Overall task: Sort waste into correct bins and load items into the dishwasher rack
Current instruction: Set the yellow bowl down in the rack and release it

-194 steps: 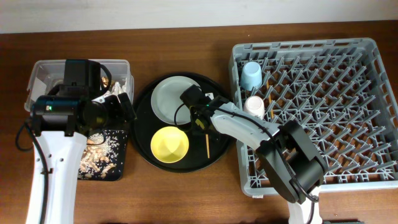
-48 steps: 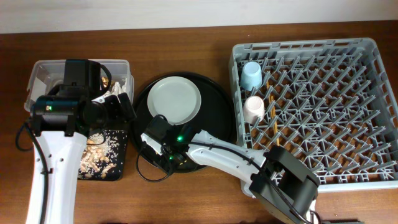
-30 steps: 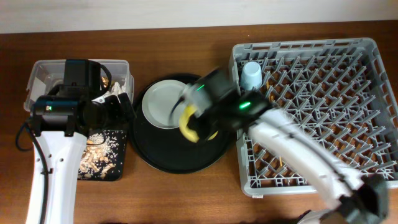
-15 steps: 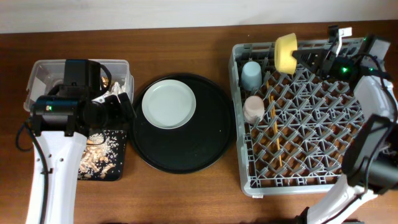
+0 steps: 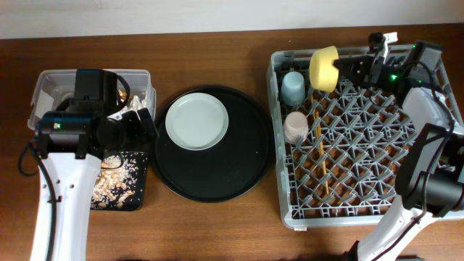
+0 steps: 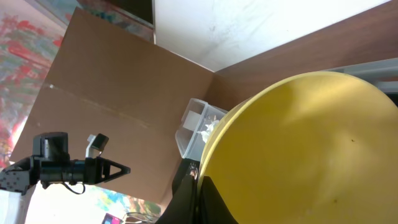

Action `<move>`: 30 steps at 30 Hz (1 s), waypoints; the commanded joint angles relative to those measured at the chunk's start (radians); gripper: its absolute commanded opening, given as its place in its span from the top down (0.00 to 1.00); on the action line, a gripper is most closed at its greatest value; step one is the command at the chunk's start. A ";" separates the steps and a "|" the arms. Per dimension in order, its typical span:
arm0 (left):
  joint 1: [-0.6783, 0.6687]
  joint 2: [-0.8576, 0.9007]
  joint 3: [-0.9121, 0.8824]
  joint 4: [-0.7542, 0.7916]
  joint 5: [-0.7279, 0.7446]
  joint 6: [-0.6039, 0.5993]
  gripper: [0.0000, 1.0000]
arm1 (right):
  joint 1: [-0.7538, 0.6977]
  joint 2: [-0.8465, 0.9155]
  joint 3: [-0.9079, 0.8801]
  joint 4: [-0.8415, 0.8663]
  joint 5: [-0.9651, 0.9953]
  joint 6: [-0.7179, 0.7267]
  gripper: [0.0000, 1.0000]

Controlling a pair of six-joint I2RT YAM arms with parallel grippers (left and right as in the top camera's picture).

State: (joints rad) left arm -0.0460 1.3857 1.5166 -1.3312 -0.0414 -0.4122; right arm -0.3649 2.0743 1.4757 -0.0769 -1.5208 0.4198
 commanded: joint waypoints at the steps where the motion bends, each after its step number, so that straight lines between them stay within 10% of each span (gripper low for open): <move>1: 0.005 0.000 0.008 0.002 0.000 0.002 0.01 | -0.021 0.000 0.003 0.003 -0.031 -0.004 0.96; 11: 0.005 0.000 0.008 0.002 0.000 0.002 0.01 | -0.032 0.092 -0.015 -0.027 -0.031 -0.023 0.95; 17: 0.005 0.000 0.008 0.002 0.000 0.001 0.01 | -0.150 0.092 -0.015 -0.040 -0.032 0.028 0.50; 27: 0.005 0.000 0.008 0.002 0.000 0.002 0.01 | -0.228 -0.048 -0.015 -0.041 0.010 0.095 0.42; 30: 0.005 0.000 0.008 0.002 0.000 0.001 0.01 | -0.183 -0.194 -0.015 -0.182 0.300 0.066 0.39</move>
State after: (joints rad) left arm -0.0460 1.3857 1.5166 -1.3323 -0.0414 -0.4126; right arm -0.5873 2.0201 1.4658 -0.1890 -1.4448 0.5175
